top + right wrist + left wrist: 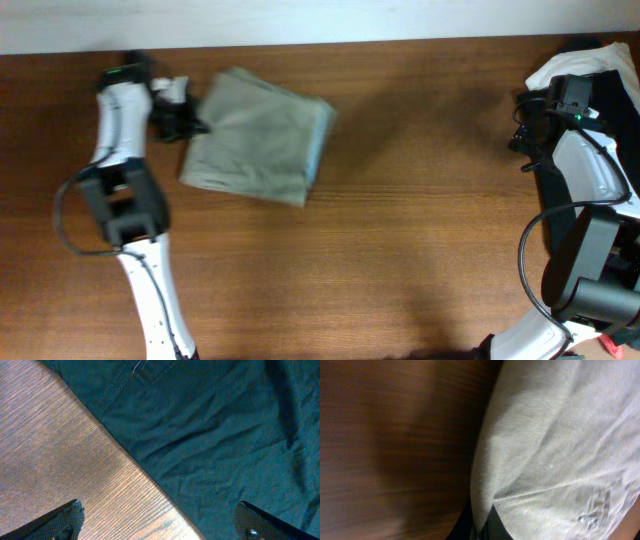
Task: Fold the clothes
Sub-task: 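Grasp the folded shorts with the left gripper and drag them left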
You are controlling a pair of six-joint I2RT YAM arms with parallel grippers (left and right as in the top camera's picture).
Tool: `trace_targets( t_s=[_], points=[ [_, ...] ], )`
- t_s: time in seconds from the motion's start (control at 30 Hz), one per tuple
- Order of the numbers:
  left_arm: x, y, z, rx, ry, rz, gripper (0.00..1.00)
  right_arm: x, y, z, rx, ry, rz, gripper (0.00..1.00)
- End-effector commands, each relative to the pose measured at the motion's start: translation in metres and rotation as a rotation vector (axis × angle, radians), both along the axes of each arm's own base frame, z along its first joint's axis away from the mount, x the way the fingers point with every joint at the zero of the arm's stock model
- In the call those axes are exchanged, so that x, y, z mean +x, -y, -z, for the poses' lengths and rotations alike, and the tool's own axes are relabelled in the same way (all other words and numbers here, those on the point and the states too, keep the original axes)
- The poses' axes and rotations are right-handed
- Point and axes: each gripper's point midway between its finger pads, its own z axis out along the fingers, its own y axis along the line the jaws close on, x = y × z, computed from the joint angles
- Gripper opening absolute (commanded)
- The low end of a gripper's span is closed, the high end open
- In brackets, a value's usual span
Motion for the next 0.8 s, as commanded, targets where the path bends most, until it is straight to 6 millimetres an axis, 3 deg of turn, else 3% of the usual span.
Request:
trace_targets(
  t_s=[0.0, 0.07, 0.13, 0.23, 0.37, 0.47, 0.57, 0.77],
  points=[
    [-0.053, -0.149, 0.059, 0.120, -0.267, -0.529, 0.00, 0.002, 0.005, -0.010, -0.020, 0.022, 0.014, 0.99],
    [-0.084, -0.214, 0.059, 0.079, -0.312, -0.761, 0.00, 0.002, 0.005, -0.010, -0.020, 0.022, 0.014, 0.99],
    [-0.113, -0.259, 0.058, 0.032, -0.342, -0.936, 0.00, 0.002, 0.005, -0.010, -0.020, 0.022, 0.014, 0.99],
    [-0.124, -0.278, 0.052, -0.082, -0.314, -0.994, 0.00, 0.002, 0.005, -0.010, -0.020, 0.022, 0.014, 0.99],
    [-0.099, -0.252, 0.034, -0.351, -0.332, -1.095, 0.00, 0.002, 0.005, -0.010, -0.020, 0.022, 0.014, 0.99],
    [-0.080, -0.222, 0.032, -0.356, -0.340, -1.027, 0.02, 0.002, 0.005, -0.010, -0.020, 0.022, 0.014, 0.99],
    [-0.069, -0.182, 0.032, -0.318, -0.336, -0.865, 0.11, 0.002, 0.005, -0.010, -0.020, 0.022, 0.014, 0.99],
    [-0.078, -0.135, 0.034, -0.260, -0.425, -0.711, 0.13, 0.002, 0.005, -0.010, -0.020, 0.022, 0.014, 0.99]
  ],
)
